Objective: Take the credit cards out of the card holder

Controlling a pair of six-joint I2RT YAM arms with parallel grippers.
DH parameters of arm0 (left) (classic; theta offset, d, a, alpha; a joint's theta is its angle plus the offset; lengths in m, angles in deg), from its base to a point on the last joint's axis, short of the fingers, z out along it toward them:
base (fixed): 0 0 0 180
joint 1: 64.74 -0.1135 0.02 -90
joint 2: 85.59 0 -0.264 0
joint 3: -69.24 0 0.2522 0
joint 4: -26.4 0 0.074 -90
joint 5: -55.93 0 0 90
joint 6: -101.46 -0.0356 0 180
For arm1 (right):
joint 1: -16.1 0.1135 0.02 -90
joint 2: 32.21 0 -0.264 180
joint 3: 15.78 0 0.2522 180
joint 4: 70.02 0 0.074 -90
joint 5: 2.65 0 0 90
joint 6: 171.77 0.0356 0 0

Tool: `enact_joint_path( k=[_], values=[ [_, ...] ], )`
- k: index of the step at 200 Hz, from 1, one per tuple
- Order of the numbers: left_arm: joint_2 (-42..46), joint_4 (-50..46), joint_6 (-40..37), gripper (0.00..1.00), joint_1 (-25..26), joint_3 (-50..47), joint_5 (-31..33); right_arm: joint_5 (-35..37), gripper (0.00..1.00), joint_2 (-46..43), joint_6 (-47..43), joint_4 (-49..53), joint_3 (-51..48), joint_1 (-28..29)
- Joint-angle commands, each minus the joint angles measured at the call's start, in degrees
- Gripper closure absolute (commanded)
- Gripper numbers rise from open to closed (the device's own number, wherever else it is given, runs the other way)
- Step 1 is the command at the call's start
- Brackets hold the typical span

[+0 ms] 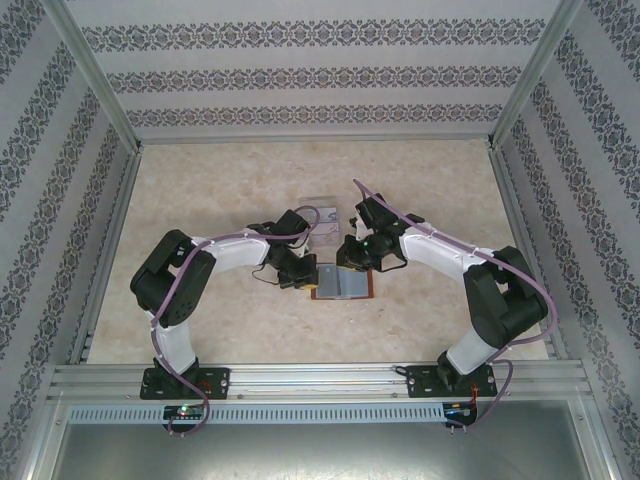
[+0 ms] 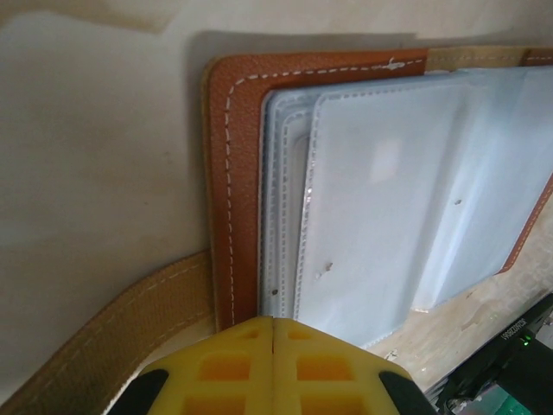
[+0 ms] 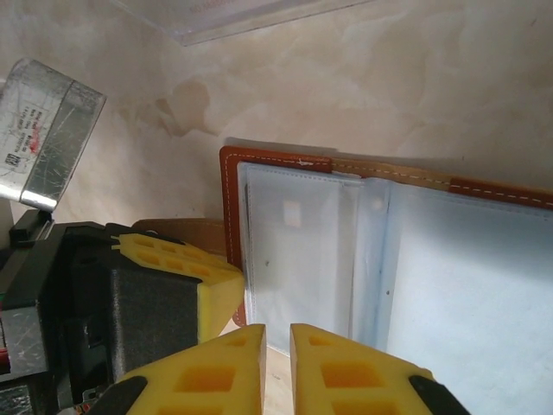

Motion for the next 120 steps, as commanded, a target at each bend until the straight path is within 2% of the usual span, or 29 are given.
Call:
enact_joint_path(
  k=[1, 72, 91, 120],
  values=[
    [-1.03, -0.59, -0.25, 0.98, 0.55, 0.17, 0.55, -1.51, 0.84, 0.05, 0.90, -0.95, -0.47, 0.69],
    [-1.45, -1.47, -0.85, 1.00, 0.55, -0.13, 1.60, -4.27, 0.88, 4.31, 1.81, -2.81, 1.19, 2.52],
    [-1.51, -1.18, -0.71, 1.00, 0.57, -0.42, 1.60, -5.15, 0.94, 5.86, 2.06, -3.77, 1.41, 3.23],
    [-1.41, -0.86, -0.58, 1.00, 0.55, -0.86, 1.41, -6.19, 0.97, 8.39, 2.68, -5.04, 2.10, 4.12]
  ],
)
